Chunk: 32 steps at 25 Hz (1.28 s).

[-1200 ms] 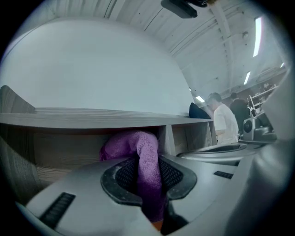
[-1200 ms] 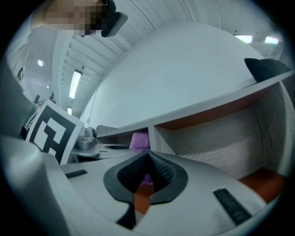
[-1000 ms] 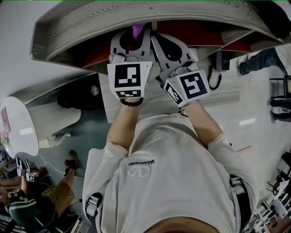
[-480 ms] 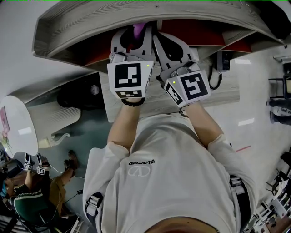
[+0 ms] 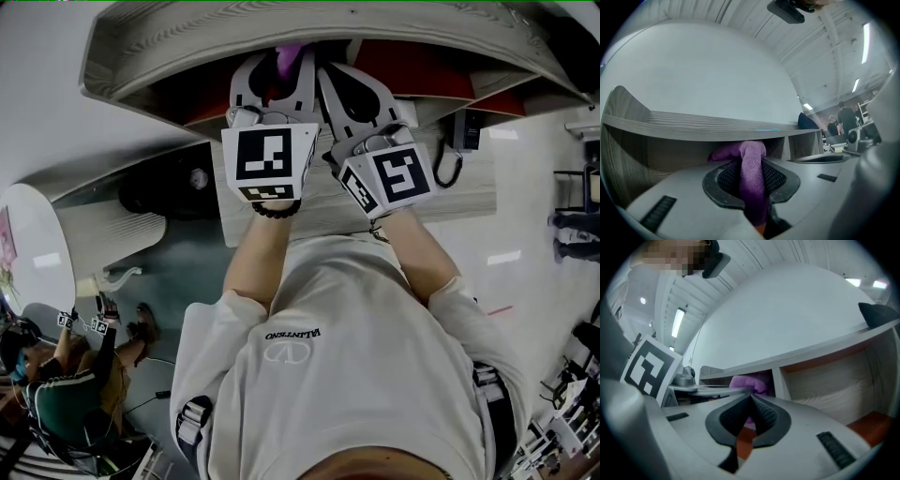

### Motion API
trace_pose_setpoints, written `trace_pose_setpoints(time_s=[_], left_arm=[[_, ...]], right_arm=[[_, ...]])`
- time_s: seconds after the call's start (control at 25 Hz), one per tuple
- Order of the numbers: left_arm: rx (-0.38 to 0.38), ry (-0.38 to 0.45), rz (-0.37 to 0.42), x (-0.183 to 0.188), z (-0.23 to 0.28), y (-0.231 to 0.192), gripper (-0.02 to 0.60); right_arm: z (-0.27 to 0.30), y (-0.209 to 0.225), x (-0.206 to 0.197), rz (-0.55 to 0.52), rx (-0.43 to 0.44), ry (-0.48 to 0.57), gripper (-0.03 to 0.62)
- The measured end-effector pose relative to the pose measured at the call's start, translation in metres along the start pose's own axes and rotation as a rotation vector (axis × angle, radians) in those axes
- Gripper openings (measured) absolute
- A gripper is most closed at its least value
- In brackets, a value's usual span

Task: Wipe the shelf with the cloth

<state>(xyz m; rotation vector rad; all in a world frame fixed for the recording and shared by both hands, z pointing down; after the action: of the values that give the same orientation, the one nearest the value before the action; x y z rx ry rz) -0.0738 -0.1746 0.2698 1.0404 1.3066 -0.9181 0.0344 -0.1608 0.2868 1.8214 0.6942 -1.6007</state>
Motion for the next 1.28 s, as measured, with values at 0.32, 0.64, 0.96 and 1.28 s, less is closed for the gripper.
trace_pose_setpoints(time_s=[0.32, 0.64, 0.96, 1.28], left_arm=[[0.035, 0.001, -0.012, 0.0, -0.013, -0.027, 0.079], [0.069, 0.004, -0.03, -0.004, -0.022, -0.051, 0.078], [0.086, 0.011, -0.04, -0.007, -0.029, -0.073, 0.079], [0.119, 0.017, -0.049, -0.009, -0.042, -0.095, 0.079]], right_arm=[[0.018, -0.022, -0.005, 0.01, 0.028, -0.013, -0.002], [0.039, -0.037, -0.011, 0.009, 0.055, -0.023, -0.002], [0.056, -0.052, -0.014, 0.01, 0.07, -0.032, -0.002], [0.071, -0.072, -0.018, 0.004, 0.099, -0.039, -0.002]])
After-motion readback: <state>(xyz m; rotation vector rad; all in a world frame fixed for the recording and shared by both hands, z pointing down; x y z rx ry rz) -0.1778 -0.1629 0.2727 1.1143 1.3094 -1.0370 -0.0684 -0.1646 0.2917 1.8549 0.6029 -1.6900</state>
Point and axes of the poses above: the fingertips, and each gripper's own axes: z forward along the fingers, y to its right, x out of its top, the point moved 8 cm from there along -z, backward along the fingers, and after that the axes turned 1 degree about z, right-handed, at the moved point
